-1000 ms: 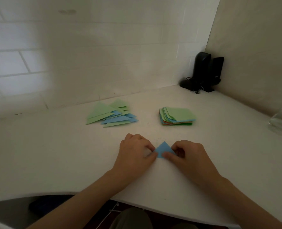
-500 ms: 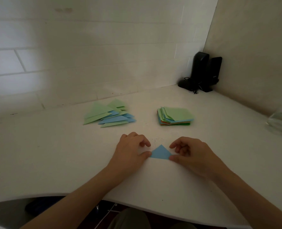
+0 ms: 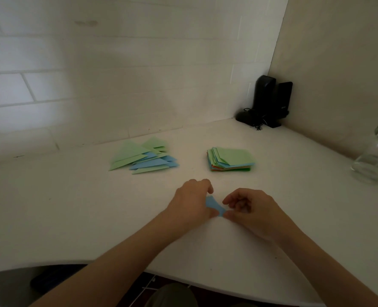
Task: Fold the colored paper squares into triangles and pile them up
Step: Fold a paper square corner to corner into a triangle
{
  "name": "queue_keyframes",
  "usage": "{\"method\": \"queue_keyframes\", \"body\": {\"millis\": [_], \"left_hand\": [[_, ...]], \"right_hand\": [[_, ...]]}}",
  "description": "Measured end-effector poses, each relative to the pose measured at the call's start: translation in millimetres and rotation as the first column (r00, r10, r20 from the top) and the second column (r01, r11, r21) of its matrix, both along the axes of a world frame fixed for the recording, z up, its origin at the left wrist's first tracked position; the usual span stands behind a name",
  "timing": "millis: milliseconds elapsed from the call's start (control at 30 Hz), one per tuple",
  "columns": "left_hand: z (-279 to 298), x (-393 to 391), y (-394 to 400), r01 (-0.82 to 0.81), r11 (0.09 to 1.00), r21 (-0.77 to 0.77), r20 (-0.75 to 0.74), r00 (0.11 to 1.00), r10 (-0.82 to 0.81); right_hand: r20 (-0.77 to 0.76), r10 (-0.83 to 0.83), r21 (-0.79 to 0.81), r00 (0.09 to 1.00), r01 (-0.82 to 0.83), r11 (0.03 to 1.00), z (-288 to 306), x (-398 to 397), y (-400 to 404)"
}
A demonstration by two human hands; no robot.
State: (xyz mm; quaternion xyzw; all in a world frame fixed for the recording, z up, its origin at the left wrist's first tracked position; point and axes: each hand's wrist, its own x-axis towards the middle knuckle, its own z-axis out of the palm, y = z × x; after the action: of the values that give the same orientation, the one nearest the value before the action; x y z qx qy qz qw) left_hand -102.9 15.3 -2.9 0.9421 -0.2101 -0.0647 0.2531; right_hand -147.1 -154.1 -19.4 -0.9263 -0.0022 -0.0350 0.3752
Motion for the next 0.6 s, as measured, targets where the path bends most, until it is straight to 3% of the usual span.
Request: {"method": "queue_keyframes", "body": {"millis": [100, 167, 333, 433, 600], "left_hand": [[0.0, 5.9, 12.5, -0.006, 0.993, -0.118, -0.001, 1.0, 0.006], [1.3, 13.1, 30.7, -0.055, 0.983, -0.173, 0.033, 0.998, 0.062], [11.1, 44.0, 103.8, -0.3, 0.921, -0.248, 0.111, 0.936, 0.334], [8.4, 58.1, 147.9, -0.425, 0.876, -0.228, 0.121, 0.88, 0.459], [-4.2, 67.5, 199.1, -0.547, 0.799, -0.25, 0.068, 0.813, 0.578]], "right_hand": [[0.019, -0.04, 0.08, 0.999, 0.038, 0.996, 3.1, 4.1, -4.5], [0.12, -0.144, 0.095, 0.982, 0.133, 0.987, 9.4, 13.9, -8.5], [0.375, -0.222, -0.044, 0.9, 0.257, 0.966, 22.1, 58.2, -15.2], [0.356, -0.2, -0.178, 0.913, 0.277, 0.944, 17.5, 84.3, -16.8], [0.305, -0.189, -0.241, 0.933, 0.268, 0.933, 1.6, 105.6, -7.9]]}}
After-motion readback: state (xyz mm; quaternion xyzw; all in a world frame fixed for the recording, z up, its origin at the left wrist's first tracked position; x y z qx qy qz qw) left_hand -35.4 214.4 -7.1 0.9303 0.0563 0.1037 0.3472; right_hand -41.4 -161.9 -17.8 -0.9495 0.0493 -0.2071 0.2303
